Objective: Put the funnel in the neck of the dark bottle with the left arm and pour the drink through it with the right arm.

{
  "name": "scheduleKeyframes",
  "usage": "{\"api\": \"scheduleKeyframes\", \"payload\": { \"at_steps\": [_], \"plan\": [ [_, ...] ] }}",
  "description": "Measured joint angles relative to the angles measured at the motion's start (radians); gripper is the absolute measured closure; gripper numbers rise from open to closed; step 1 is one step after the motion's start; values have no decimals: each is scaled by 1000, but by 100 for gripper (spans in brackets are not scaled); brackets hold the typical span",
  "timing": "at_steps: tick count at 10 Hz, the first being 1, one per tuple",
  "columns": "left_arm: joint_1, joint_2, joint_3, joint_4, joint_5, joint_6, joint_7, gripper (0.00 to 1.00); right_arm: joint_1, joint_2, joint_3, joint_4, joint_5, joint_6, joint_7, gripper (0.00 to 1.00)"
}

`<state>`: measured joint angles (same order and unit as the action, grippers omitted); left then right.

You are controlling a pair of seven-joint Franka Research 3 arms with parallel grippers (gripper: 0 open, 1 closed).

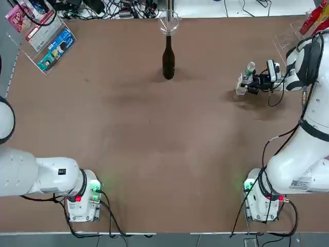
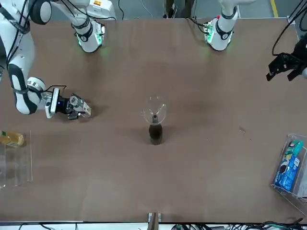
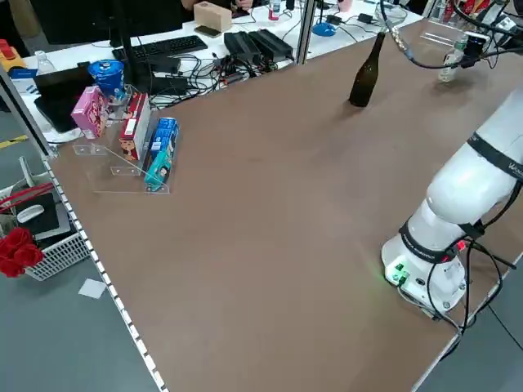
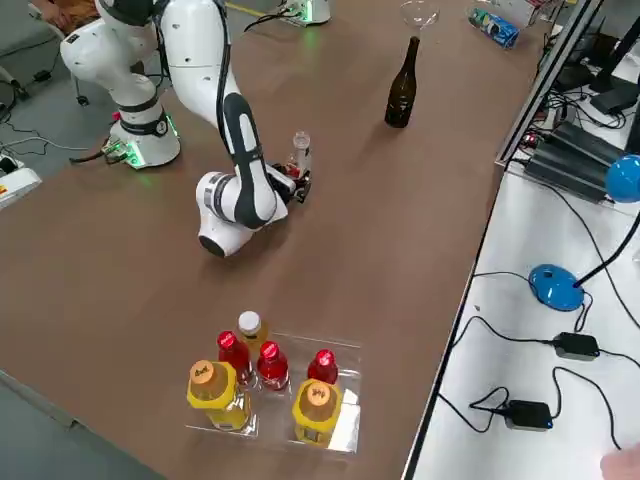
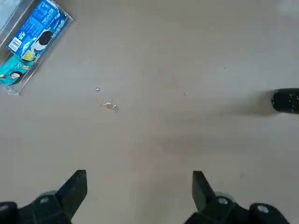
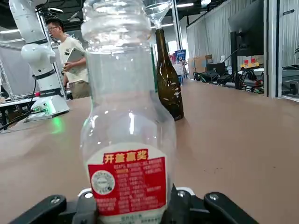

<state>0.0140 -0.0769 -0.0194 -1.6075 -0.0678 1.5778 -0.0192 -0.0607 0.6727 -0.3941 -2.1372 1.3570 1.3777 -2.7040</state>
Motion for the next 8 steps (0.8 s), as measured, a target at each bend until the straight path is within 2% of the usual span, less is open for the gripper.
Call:
{"api": "scheduleKeyframes", "payload": {
  "at_steps": [2,4,7,8],
  "plan": [
    [-23,40,3,67,0,-44,-6,2,1,20,0,-1,13,0,-3,58],
    [-44,58,11,76,9,-47,-24,2,3,43,1,-1,25,0,-8,58],
    [-44,96,13,91,76,-47,-18,4,4,48,1,-1,26,1,-8,57],
    [-44,105,13,97,83,-47,-18,3,5,51,1,-1,27,1,-8,51]
  ]
}}
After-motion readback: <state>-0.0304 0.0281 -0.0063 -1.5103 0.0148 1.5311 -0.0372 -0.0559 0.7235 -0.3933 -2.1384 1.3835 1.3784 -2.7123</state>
